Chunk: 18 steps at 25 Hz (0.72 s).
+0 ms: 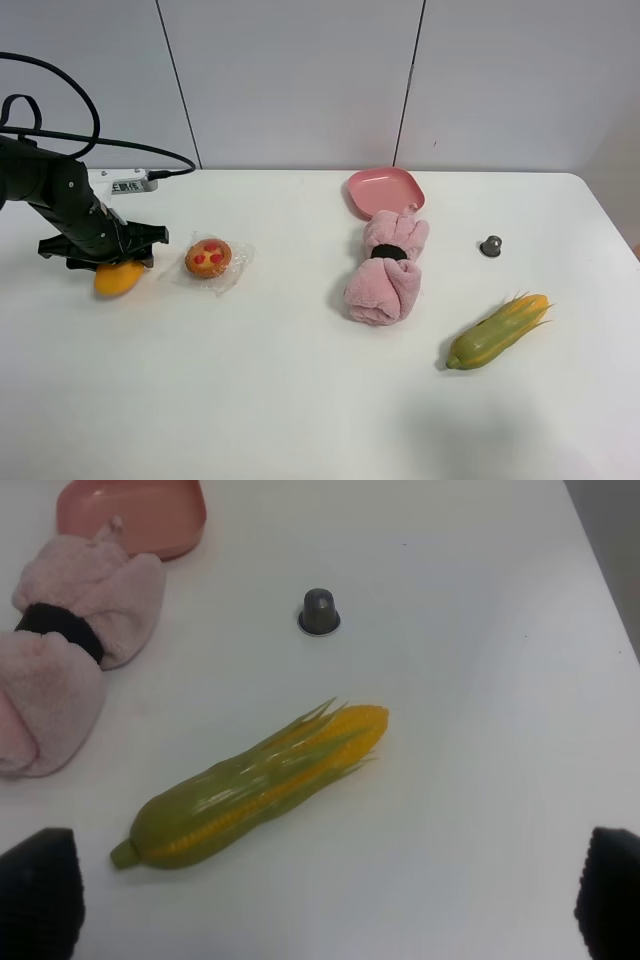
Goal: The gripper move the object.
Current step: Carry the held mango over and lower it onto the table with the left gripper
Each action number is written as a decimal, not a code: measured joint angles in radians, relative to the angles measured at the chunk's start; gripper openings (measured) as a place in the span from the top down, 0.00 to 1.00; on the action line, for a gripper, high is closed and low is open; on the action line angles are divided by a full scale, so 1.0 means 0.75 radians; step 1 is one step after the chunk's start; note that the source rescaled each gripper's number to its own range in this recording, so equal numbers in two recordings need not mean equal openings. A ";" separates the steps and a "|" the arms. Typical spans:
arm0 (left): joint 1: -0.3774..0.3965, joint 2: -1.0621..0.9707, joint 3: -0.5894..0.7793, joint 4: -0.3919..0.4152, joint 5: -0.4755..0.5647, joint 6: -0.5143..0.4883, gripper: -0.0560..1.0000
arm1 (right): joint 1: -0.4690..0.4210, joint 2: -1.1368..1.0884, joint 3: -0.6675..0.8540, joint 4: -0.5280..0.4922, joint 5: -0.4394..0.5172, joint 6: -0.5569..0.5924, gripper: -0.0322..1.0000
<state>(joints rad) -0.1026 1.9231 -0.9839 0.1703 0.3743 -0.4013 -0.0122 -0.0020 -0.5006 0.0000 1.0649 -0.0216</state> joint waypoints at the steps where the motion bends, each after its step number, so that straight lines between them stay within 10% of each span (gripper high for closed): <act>1: 0.000 0.005 0.000 0.004 -0.004 0.000 0.93 | 0.000 0.000 0.000 0.000 0.000 0.000 0.00; 18: 0.000 0.079 0.000 0.011 -0.039 0.002 0.93 | 0.000 0.000 0.000 0.000 0.000 0.000 0.00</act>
<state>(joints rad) -0.1026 1.9822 -0.9839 0.1789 0.3448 -0.4001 -0.0122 -0.0020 -0.5006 0.0000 1.0649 -0.0216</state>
